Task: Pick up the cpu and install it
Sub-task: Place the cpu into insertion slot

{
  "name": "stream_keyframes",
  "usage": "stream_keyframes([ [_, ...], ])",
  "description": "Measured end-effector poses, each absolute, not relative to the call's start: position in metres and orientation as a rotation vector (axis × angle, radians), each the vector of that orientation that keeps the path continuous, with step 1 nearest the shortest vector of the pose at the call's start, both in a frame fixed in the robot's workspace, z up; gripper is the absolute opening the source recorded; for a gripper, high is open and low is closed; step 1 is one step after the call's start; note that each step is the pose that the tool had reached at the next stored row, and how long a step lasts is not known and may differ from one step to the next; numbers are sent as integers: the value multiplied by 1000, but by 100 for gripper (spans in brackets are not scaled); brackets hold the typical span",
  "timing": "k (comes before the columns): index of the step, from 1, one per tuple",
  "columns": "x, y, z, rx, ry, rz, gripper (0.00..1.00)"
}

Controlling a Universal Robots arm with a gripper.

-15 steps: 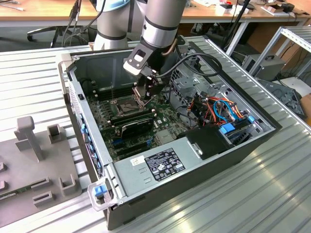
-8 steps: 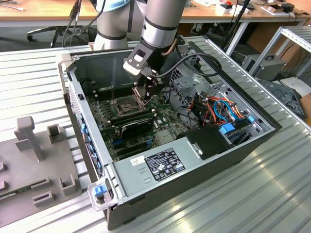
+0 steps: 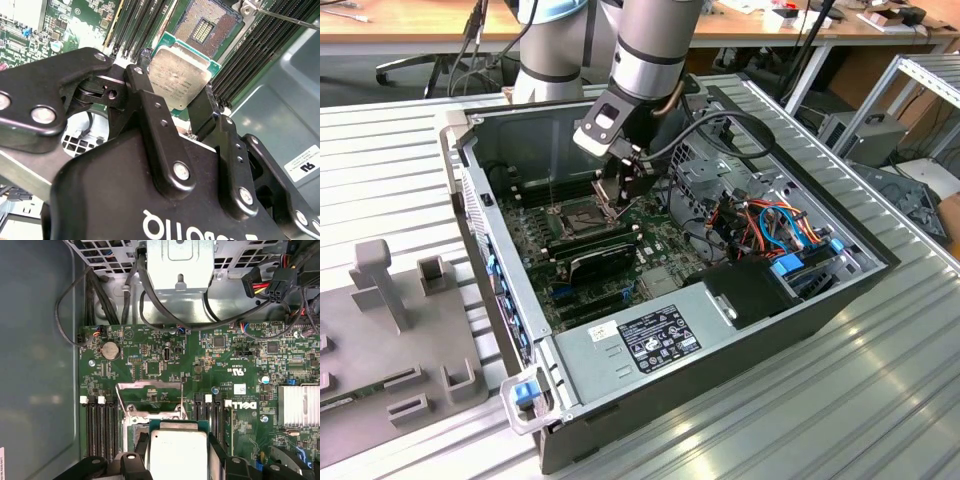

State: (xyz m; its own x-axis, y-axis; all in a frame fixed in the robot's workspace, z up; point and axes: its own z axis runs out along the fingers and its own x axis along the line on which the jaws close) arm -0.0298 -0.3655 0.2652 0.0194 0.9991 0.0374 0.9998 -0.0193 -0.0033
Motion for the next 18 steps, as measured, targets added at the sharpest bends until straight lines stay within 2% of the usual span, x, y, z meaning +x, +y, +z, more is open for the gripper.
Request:
stream_keyframes([
  [18,-30,-365,261,-2222,-2180,-38,55],
])
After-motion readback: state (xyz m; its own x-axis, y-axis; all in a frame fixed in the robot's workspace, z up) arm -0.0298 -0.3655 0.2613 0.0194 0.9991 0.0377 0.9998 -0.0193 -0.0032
